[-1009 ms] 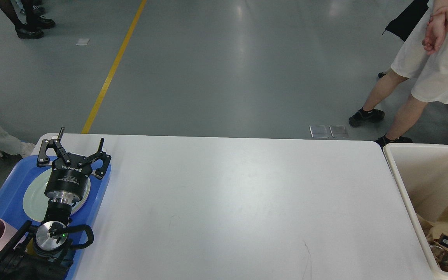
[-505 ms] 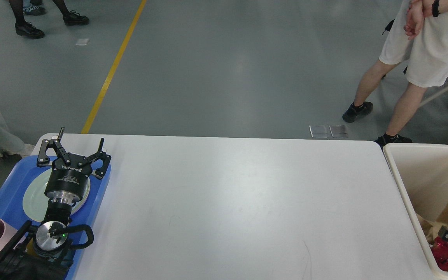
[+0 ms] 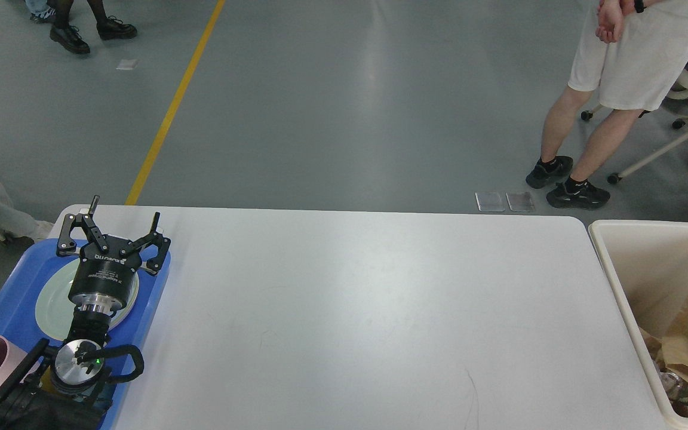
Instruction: Tidy desktop
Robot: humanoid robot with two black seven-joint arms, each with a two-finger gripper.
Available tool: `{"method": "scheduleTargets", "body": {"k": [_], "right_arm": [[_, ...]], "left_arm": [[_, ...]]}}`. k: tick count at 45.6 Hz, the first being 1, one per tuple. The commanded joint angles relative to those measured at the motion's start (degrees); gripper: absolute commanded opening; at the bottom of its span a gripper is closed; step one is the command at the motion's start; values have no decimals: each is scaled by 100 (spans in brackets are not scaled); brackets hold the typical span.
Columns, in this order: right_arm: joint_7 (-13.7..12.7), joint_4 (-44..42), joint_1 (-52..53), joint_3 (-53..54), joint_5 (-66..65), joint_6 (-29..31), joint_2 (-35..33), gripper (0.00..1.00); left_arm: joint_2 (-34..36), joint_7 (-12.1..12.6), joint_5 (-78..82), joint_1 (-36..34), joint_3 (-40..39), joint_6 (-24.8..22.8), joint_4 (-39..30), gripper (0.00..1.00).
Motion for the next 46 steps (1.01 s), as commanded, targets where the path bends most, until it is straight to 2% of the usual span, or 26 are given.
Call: {"method": "scheduleTargets", "body": {"k": [1,4,6,12,17,23,27,35,41,46], "right_arm": [[594,787,205,2238,-19,22,-363,100],[1017,1324,153,3576,-19,22,-584,100],[1184,1623,74,4420,-19,22,-611,100],[1264,2178,-471,6302,-71,294,-611,100],[1255,2336,-972,7445,-545,1365,-532,100],[1247,2398,-1560,8913,-1098,2727,135,100],[1220,2635,-1921,9748,-1766,3317,487,100],[1299,2723,-1992,11111,-3454,3362,1516,100],[1369,2723,-2045,11244,-3499,3424,1604,100],[1545,2767,-2045,11192,-3490,3424,1622,100]], "left_arm": [[0,0,3,0,0,0,0,97],[0,0,-5,0,0,0,0,97],[0,0,3,0,0,0,0,97],[0,0,3,0,0,0,0,97],[0,0,3,0,0,0,0,97],[0,0,3,0,0,0,0,97],[0,-9,-5,0,0,0,0,97],[0,0,3,0,0,0,0,97],[0,0,-5,0,0,0,0,97],[0,0,3,0,0,0,0,97]]}}
